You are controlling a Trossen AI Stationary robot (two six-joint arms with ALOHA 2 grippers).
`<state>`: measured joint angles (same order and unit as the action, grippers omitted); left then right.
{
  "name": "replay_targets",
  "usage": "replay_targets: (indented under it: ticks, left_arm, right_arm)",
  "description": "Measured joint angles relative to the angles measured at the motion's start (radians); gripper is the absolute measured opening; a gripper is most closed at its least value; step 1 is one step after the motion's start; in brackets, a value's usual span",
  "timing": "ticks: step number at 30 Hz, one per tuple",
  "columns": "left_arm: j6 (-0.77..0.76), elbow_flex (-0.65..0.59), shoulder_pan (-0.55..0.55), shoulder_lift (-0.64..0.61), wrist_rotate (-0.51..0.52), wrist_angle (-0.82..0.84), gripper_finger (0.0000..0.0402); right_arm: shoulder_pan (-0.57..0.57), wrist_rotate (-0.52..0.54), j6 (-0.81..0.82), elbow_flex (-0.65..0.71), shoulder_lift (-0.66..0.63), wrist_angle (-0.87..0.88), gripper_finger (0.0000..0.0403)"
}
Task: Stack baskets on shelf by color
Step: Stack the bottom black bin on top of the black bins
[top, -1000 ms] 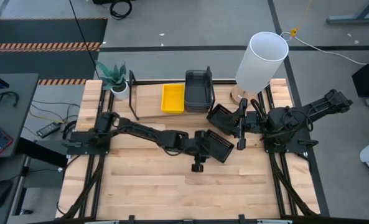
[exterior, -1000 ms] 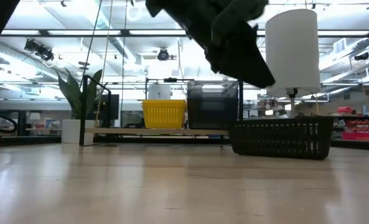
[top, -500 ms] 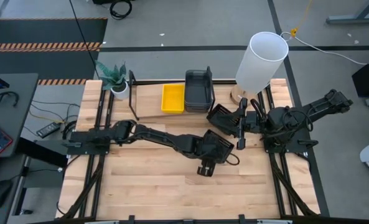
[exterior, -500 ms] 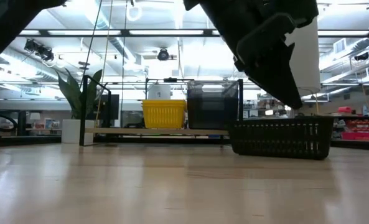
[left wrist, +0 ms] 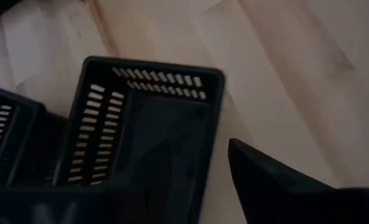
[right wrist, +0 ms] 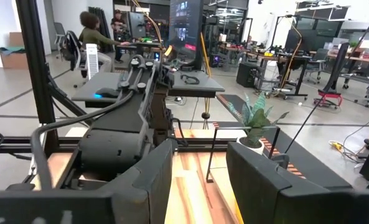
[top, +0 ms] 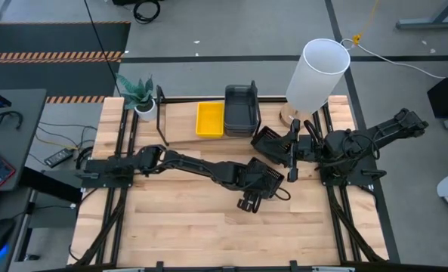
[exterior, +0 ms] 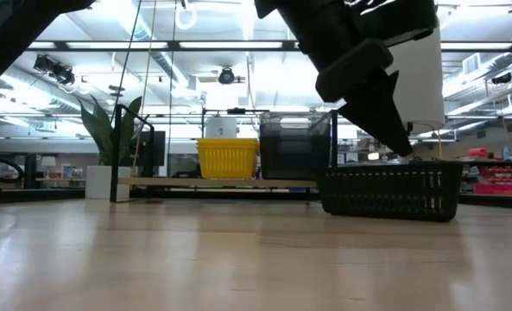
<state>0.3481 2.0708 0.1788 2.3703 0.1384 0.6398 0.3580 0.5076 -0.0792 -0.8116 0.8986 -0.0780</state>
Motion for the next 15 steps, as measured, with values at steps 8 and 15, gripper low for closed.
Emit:
replay_targets:
  ticks: [8,15]
  left_arm:
    - [-0.015,-0.001,-0.004,0.000,-0.007,0.032,0.0143]
    - [-0.014,-0.003,-0.009,0.030,0.003,0.039,0.0141]
  right_arm:
    - [0.000,0.000,-0.001,0.000,0.000,0.000,0.0158]
    - [0.011,0.000,-0.053,0.000,0.000,-0.067,0.0158]
